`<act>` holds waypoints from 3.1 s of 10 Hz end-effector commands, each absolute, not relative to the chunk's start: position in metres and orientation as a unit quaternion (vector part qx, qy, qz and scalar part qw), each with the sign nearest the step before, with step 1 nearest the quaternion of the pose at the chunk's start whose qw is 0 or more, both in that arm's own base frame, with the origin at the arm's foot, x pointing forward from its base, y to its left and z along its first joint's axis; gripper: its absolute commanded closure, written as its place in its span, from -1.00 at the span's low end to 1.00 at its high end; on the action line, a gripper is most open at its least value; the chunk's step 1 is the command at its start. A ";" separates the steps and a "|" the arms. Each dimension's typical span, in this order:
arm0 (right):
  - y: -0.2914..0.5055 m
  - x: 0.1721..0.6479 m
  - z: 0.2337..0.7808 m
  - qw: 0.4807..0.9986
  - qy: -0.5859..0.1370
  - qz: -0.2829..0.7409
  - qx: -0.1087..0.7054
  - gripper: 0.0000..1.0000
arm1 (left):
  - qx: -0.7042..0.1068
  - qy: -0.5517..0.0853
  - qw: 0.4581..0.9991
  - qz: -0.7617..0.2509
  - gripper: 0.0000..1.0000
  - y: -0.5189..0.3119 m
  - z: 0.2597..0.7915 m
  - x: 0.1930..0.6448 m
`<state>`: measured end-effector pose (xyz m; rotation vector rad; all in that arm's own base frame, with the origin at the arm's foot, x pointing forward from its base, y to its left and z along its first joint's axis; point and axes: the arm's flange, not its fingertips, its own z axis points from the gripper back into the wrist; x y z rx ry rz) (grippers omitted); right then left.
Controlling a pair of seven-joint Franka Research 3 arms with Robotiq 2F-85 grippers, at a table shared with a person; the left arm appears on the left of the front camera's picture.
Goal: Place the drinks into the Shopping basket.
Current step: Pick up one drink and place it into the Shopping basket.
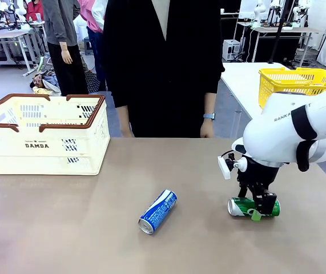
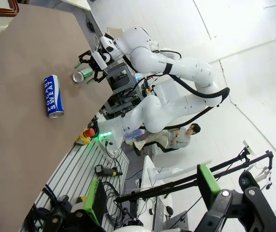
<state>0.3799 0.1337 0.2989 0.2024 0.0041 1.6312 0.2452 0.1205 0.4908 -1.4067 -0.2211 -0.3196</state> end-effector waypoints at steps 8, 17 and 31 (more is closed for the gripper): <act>0.130 0.364 0.286 0.682 0.014 0.724 0.102 1.00 | -0.653 -0.107 0.736 -0.144 -1.00 0.119 0.494 0.245; 0.241 0.386 0.397 0.858 0.061 0.508 0.058 1.00 | -0.653 -0.107 0.736 -0.144 -1.00 0.119 0.494 0.245; 0.469 0.491 0.400 0.613 -0.073 0.783 -0.077 1.00 | -0.653 -0.107 0.736 -0.144 -1.00 0.119 0.494 0.245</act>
